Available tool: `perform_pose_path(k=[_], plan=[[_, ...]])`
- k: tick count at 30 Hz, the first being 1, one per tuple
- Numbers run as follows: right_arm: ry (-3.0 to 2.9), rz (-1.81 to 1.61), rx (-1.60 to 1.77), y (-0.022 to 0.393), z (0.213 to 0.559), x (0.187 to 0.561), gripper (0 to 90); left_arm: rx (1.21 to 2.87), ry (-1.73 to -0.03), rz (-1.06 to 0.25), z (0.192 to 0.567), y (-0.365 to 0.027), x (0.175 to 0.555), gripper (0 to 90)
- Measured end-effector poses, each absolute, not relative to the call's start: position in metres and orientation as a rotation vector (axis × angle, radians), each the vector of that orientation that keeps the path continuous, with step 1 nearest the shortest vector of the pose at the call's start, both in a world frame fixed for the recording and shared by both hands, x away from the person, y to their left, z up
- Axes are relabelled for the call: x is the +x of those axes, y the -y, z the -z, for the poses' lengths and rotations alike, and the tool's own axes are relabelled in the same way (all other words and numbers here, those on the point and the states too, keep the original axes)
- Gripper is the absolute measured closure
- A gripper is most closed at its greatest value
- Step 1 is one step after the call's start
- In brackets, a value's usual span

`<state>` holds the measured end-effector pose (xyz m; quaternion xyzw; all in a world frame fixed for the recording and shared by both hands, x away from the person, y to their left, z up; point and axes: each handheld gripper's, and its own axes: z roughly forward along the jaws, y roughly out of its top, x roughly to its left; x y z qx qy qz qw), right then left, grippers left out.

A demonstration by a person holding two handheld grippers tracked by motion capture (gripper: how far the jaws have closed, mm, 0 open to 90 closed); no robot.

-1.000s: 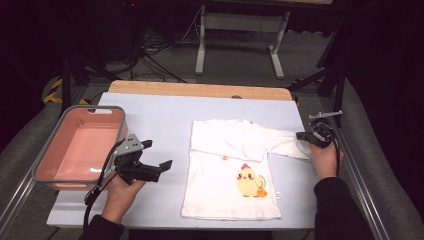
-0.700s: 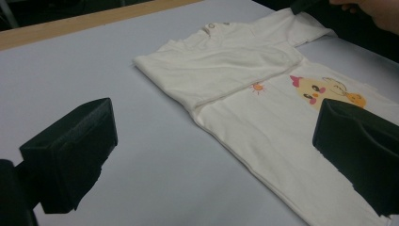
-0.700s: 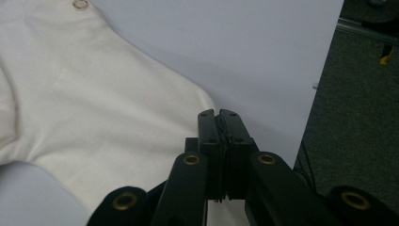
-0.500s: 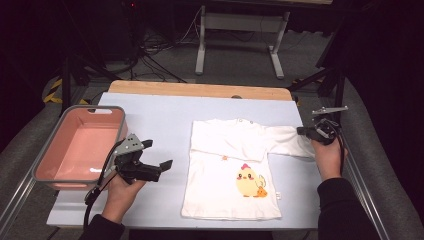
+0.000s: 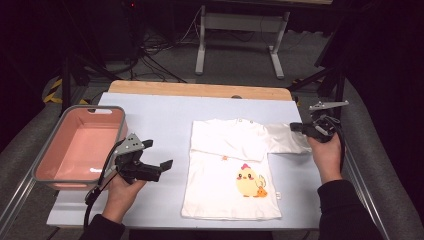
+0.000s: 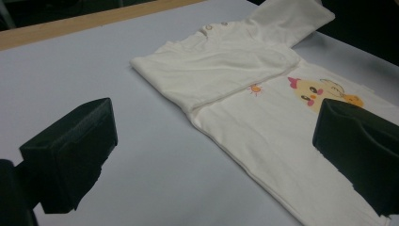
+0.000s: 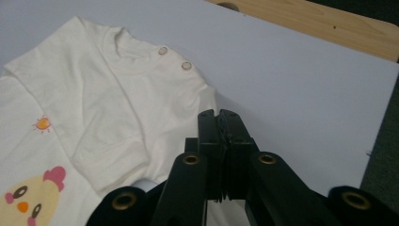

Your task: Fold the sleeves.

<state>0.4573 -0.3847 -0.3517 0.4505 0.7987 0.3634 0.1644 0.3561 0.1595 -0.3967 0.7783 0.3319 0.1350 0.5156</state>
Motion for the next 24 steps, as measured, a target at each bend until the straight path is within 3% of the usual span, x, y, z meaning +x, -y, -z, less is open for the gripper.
perform_pose_path(k=[24], plan=[[-2.418,-1.115,1.077,0.302,0.349,0.474,88.1,1.864,-0.803,-0.351,0.395,-0.169,0.347,1.2]])
